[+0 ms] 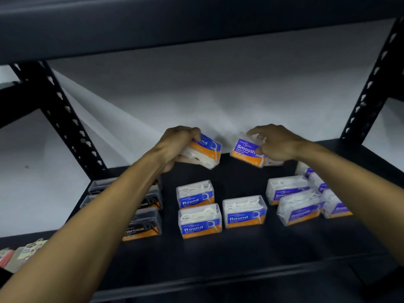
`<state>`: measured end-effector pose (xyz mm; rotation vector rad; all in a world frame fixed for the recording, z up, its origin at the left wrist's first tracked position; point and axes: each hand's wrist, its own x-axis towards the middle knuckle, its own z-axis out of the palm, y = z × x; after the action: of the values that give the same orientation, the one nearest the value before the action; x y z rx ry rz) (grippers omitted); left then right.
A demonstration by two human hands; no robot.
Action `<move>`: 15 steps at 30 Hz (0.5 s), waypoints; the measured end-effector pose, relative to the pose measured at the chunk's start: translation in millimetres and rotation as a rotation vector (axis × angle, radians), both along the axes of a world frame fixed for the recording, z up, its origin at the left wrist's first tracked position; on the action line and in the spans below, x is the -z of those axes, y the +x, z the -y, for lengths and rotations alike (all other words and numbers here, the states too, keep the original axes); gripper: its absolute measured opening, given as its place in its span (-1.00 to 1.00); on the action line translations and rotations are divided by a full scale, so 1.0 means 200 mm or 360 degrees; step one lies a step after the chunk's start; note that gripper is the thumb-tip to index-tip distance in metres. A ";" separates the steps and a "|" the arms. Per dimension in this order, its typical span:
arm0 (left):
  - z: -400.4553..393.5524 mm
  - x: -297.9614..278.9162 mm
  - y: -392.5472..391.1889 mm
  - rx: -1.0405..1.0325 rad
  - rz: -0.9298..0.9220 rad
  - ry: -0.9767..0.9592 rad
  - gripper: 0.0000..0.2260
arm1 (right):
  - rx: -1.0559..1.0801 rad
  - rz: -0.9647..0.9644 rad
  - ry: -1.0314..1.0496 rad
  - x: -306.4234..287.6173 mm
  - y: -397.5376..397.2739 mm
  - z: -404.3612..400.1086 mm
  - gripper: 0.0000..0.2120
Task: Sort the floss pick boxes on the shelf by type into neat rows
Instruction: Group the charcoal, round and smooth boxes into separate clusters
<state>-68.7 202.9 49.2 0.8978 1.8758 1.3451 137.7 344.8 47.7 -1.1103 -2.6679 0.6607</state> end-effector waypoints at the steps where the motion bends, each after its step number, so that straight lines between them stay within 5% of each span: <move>1: 0.00 0.00 0.01 0.0008 0.0008 -0.0021 -0.81 | 0.0000 0.0005 0.0012 -0.01 0.02 -0.02 -0.44; 15: -0.07 0.05 0.25 0.0407 -0.1053 -0.0363 -0.72 | 0.0069 0.0143 0.0210 -0.01 0.25 -0.13 -0.45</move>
<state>-19.4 217.8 39.7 1.5247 2.2292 0.6997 186.8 370.3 50.4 -1.1840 -2.7078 0.4301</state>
